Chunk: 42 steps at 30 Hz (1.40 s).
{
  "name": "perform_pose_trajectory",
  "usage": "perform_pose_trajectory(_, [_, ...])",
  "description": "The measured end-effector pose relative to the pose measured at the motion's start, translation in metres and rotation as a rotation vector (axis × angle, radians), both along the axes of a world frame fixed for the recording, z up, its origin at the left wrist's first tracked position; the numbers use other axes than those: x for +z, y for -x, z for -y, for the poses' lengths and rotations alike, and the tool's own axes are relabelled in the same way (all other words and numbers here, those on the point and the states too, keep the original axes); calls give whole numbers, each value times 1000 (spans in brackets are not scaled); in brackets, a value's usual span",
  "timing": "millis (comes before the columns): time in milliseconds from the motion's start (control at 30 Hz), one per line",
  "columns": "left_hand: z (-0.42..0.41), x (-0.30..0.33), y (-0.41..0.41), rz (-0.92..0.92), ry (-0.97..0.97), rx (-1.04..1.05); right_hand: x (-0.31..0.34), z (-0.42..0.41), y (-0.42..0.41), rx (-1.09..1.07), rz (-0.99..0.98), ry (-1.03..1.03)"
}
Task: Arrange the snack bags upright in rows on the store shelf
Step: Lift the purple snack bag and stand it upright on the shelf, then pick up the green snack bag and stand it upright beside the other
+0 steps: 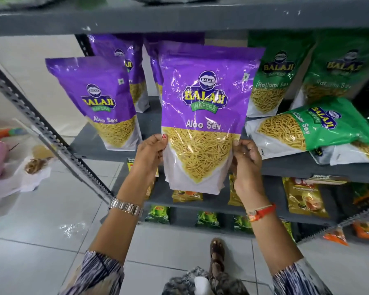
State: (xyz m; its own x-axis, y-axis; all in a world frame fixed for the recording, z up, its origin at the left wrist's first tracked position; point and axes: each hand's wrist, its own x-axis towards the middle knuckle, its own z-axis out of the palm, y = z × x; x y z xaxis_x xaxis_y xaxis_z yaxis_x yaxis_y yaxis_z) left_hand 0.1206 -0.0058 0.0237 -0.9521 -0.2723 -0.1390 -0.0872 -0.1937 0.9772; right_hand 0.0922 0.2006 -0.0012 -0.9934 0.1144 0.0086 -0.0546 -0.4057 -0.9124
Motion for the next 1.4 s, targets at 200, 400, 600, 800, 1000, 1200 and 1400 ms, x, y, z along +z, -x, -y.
perform_pose_trajectory(200, [20,-5,13,-14,111,118,-3,24,15,64,8,-22])
perform_pose_trajectory(400, [32,-5,48,6,75,259,-2,60,57,105,26,-70])
perform_pose_trajectory(600, [50,-14,83,4,2,296,-1,81,91,161,30,-50])
perform_pose_trajectory(800, [62,-35,100,52,-28,301,-20,89,106,175,91,-113])
perform_pose_trajectory(1000, [58,-37,97,-8,-49,303,-21,90,105,179,84,-120])
perform_pose_trajectory(1200, [24,-49,70,2,183,522,-28,61,72,61,52,-117])
perform_pose_trajectory(1400, [-60,-66,52,35,219,513,-41,-5,38,-382,136,-20])
